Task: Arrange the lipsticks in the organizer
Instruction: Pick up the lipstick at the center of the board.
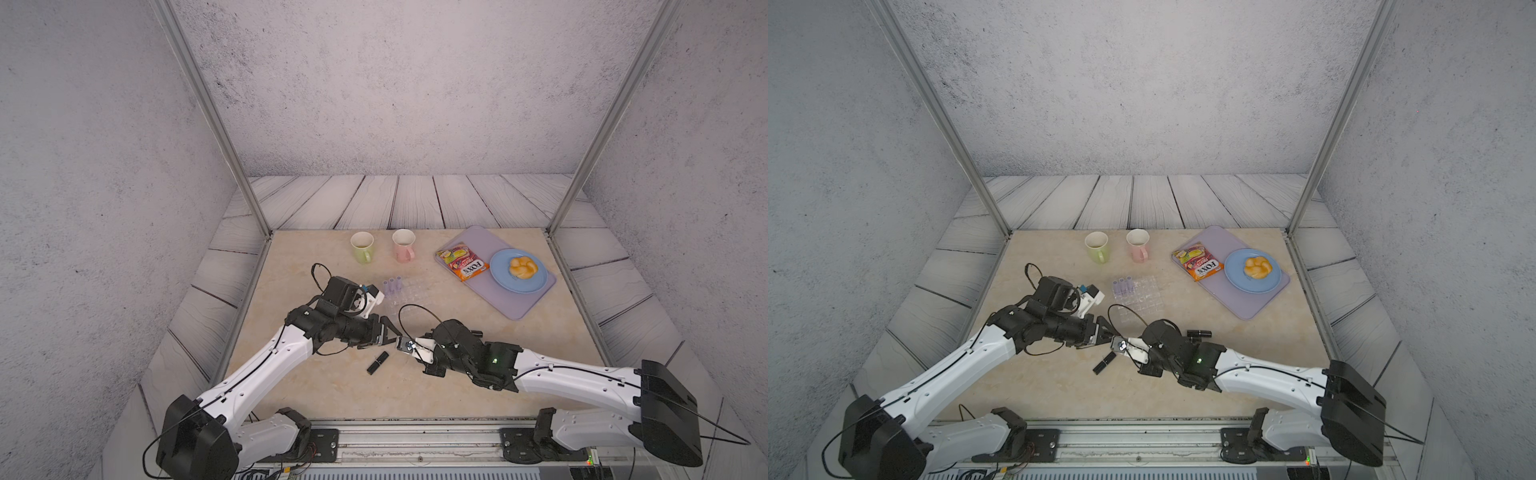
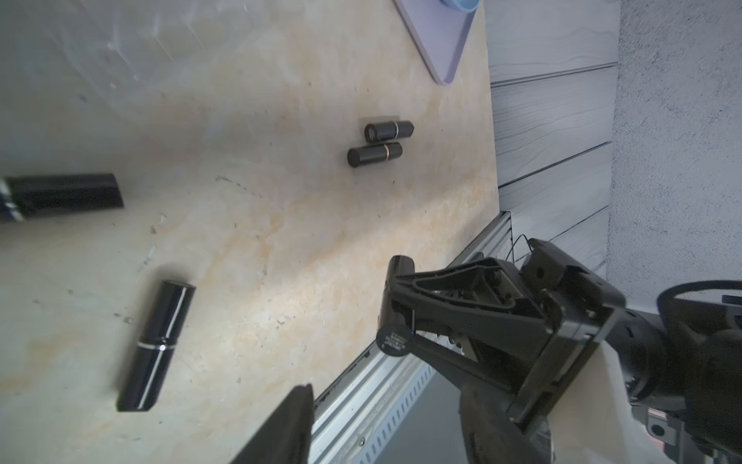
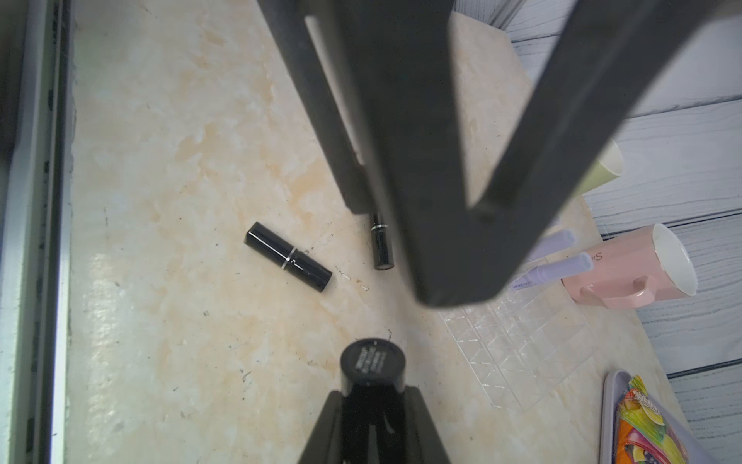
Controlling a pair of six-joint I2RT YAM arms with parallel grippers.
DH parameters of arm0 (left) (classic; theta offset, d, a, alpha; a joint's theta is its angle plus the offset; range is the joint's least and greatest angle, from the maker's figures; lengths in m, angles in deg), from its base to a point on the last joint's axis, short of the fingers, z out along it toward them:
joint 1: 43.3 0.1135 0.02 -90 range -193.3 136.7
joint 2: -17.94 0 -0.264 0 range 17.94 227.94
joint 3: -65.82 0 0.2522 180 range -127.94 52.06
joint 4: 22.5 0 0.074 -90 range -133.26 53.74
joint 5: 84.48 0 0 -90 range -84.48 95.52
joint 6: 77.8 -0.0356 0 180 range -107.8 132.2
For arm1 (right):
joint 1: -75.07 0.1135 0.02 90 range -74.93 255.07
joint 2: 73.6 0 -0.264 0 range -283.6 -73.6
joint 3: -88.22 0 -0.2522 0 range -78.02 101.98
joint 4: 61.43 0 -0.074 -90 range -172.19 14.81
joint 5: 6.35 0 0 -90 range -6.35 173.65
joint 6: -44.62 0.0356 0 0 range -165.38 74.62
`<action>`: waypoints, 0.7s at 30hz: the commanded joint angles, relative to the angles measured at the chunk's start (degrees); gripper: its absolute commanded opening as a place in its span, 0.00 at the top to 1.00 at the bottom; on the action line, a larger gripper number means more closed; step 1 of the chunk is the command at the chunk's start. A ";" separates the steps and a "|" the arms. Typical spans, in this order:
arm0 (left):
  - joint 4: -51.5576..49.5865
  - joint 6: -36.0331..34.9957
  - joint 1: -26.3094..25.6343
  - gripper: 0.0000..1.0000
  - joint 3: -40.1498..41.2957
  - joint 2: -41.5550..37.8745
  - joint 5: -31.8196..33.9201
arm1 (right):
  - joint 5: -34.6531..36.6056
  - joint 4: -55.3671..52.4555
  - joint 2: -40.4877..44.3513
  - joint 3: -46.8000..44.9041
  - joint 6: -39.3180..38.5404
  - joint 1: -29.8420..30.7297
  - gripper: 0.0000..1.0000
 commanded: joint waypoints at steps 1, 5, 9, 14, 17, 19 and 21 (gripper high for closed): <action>5.85 4.08 -0.86 0.39 2.05 1.38 -5.34 | 1.26 -3.66 -0.53 2.16 -1.68 0.90 1.00; 7.20 3.33 -2.01 0.36 1.68 4.11 -5.51 | 0.76 -3.98 -0.73 2.93 -2.00 1.98 1.00; 7.78 2.50 -2.50 0.39 0.49 6.35 -5.80 | 0.41 -3.92 -1.11 3.15 -2.35 2.78 1.00; 7.95 1.86 -2.59 0.52 0.41 7.97 -6.20 | 0.82 -4.07 -0.79 3.34 -2.42 2.91 1.00; 8.81 2.23 -2.66 0.59 0.84 8.38 -6.77 | 0.85 -4.02 -0.85 3.63 -2.42 2.91 1.00; 9.55 2.54 -2.82 0.60 1.13 8.49 -7.30 | 1.56 -4.14 -1.27 3.99 -2.15 2.91 1.00; 9.08 2.07 -2.86 0.57 1.15 8.38 -7.63 | 2.44 -3.99 -1.66 4.21 -1.99 2.89 1.00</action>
